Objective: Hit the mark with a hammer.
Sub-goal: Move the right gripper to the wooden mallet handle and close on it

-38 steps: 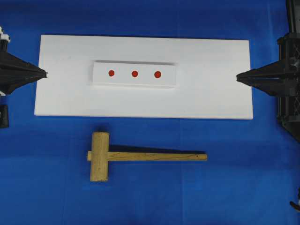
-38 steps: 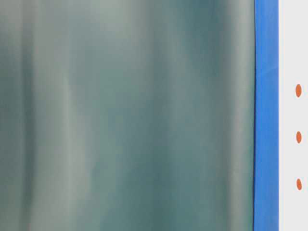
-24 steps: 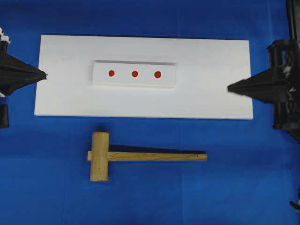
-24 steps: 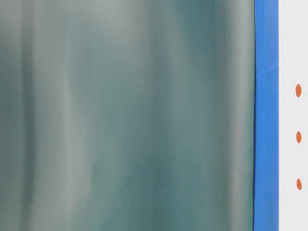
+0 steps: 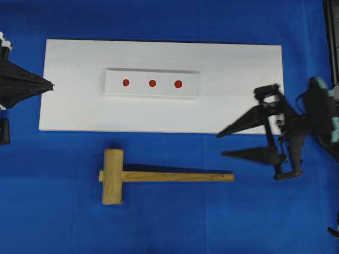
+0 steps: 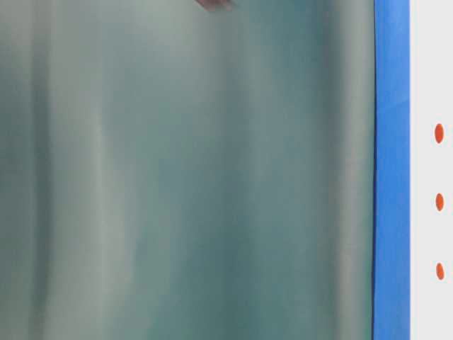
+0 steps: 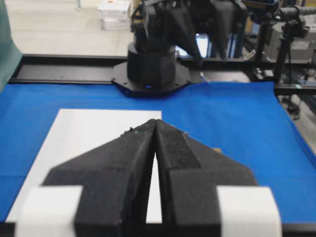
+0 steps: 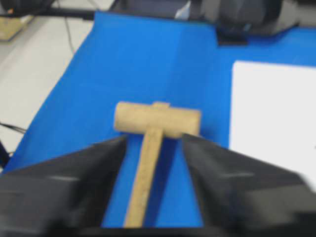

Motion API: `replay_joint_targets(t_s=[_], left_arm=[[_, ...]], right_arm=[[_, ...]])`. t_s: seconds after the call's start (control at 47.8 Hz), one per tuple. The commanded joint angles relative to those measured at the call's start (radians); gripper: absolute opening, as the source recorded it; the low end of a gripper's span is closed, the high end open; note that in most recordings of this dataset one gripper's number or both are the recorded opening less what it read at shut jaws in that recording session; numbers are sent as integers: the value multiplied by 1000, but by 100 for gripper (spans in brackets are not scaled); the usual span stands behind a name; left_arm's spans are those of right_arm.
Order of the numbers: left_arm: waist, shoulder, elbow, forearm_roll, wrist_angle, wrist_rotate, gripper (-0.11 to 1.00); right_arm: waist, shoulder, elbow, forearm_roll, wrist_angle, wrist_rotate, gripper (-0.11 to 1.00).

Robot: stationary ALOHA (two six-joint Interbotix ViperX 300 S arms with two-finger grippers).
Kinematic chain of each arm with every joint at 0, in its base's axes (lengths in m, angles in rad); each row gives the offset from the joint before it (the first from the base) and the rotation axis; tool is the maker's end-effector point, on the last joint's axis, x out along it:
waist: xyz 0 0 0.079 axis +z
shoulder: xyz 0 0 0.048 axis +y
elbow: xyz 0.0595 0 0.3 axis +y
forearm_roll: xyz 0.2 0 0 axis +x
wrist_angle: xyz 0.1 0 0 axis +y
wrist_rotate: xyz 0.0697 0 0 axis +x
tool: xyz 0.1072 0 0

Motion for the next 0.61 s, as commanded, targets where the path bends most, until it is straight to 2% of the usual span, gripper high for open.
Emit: replay_joint_targets(t_s=[0.0,0.084,0.146,0.355,0.586], left_arm=[[0,3,-11,-3,-5,0,0],[0,5,-8,-2,-5,0,0],[2,3,-5,-3,-5,0,0],[2,2,-3,-3,-5,2,0],[5,3,0,-3,-5,2,0]], right_arm=[[14,81,-61,23,-12,3,59],[20,161,-92,41,-17,3,83],[20,219,-114,58,-31,3,94],[32,420,-169,153,-155,3,90],[60,601,-247,216,-210,3,91]])
